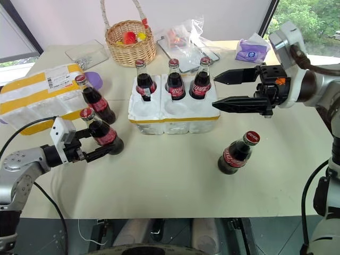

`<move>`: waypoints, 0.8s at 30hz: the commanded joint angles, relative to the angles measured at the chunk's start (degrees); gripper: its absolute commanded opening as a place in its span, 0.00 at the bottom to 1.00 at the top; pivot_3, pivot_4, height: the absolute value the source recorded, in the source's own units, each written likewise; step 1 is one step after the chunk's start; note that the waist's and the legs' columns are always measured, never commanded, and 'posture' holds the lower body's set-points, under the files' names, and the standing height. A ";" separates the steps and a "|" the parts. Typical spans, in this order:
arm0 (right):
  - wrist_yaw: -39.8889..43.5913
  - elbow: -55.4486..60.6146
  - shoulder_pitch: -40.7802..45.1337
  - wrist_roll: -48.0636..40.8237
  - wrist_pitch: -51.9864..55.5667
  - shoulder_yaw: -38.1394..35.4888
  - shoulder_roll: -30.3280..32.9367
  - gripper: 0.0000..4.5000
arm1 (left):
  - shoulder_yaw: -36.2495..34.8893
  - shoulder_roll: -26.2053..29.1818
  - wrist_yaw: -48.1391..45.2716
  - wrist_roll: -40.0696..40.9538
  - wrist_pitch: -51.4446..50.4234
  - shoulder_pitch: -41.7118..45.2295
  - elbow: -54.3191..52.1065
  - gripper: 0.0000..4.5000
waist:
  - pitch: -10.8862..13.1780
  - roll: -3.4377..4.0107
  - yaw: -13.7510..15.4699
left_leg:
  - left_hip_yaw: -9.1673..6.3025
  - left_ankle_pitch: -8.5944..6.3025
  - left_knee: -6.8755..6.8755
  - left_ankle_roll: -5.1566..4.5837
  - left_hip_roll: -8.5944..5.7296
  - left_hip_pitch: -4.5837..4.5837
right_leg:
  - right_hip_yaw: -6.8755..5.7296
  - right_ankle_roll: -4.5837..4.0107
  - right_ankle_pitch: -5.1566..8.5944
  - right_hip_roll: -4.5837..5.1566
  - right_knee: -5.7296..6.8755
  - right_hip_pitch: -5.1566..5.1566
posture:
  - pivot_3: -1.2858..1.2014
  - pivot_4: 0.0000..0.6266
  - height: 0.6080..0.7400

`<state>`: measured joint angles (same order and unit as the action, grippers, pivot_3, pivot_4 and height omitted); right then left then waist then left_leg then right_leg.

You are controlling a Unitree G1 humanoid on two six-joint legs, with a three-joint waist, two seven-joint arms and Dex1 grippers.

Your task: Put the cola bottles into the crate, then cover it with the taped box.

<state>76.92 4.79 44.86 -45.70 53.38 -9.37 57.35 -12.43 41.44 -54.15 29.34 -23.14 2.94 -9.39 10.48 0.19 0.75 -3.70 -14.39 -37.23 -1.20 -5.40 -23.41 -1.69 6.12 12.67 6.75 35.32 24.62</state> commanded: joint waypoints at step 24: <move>-3.33 2.92 -4.77 -1.81 -3.50 -2.12 -0.27 1.00 | -5.57 4.90 -2.63 10.34 -9.19 5.43 -7.61 0.58 | 0.04 -0.08 -0.03 | 0.03 -0.02 0.00 -0.06 0.00 -0.04 | 0.00 0.01 -0.01 -0.01 -0.01 0.04 | 0.52 0.24 1.00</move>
<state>73.70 5.85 39.89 -46.33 50.74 -9.49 57.11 -14.41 45.08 -56.24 37.27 -32.73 8.36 -13.54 10.52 0.12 0.71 -3.67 -14.41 -37.24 -1.26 -5.40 -23.45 -1.69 6.12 12.66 6.74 35.31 24.66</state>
